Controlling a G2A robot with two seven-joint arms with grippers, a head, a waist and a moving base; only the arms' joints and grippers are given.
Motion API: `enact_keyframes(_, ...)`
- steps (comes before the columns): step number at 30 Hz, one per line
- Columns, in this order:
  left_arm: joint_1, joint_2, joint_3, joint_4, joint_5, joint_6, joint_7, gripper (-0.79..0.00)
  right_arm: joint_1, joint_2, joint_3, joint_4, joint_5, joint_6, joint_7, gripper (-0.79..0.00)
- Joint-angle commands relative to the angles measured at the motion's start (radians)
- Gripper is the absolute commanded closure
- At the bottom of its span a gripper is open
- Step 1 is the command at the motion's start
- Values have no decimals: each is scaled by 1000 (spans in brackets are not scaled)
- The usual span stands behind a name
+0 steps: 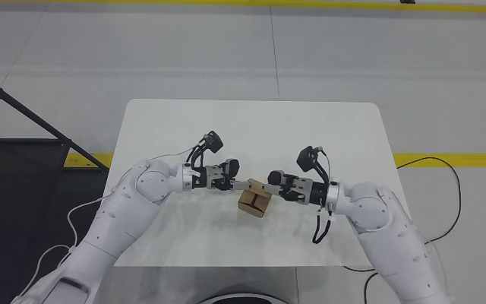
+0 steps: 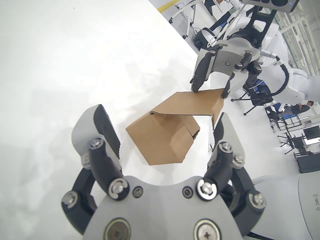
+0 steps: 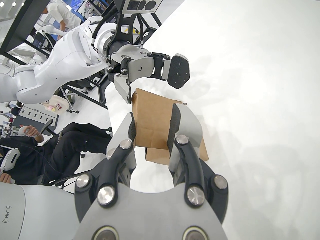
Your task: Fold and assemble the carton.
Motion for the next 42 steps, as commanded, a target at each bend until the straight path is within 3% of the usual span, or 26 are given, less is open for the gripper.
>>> enact_keyframes(1,-1,0,1,0,-1,0,-1,-785,-2,1,0,-4,-4,3,-2,-320)
enact_keyframes(7,-3,0,5,0,-2,0,0,-785,-6,4,0,-18,-22,15,-7,-391)
enact_keyframes(8,-3,0,6,1,-2,1,0,-785,-7,5,1,-22,-26,19,-8,-465)
enact_keyframes(19,-6,0,13,5,-7,2,2,-785,-32,18,38,-90,-87,57,-19,-720)
enact_keyframes(21,-6,0,14,5,-7,2,2,-785,-34,21,40,-103,-97,68,0,-699)
enact_keyframes(28,-6,0,15,6,-8,-3,8,-785,-34,24,25,-133,-166,125,22,-391)
enact_keyframes(34,-7,1,17,8,-10,-5,8,-785,-30,24,13,-140,-186,141,15,-332)
enact_keyframes(42,-7,2,17,8,-11,-6,8,-785,-29,27,20,-140,-158,131,6,-348)
